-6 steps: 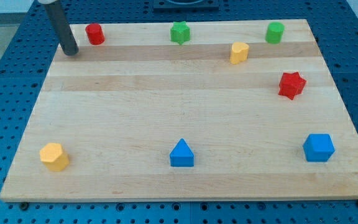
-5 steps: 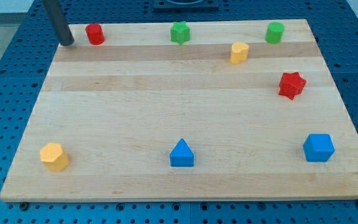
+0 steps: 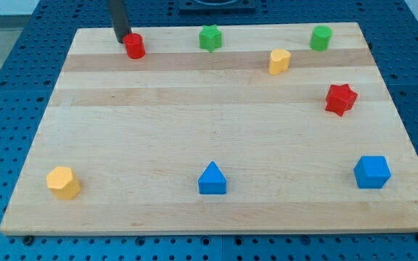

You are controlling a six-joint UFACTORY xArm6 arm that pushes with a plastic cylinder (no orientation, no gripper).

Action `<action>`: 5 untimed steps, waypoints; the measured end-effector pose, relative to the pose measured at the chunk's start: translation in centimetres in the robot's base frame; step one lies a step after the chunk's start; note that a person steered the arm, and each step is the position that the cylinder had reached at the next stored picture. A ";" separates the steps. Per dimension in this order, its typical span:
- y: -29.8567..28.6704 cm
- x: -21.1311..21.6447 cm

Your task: Push the red circle into the red star

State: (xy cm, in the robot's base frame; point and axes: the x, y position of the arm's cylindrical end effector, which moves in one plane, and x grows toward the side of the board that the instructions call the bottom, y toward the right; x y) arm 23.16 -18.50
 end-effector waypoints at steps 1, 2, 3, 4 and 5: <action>0.6 3.4; 2.3 6.0; 5.5 7.8; 8.5 9.6; 12.2 10.0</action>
State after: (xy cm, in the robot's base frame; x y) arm 33.15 -6.34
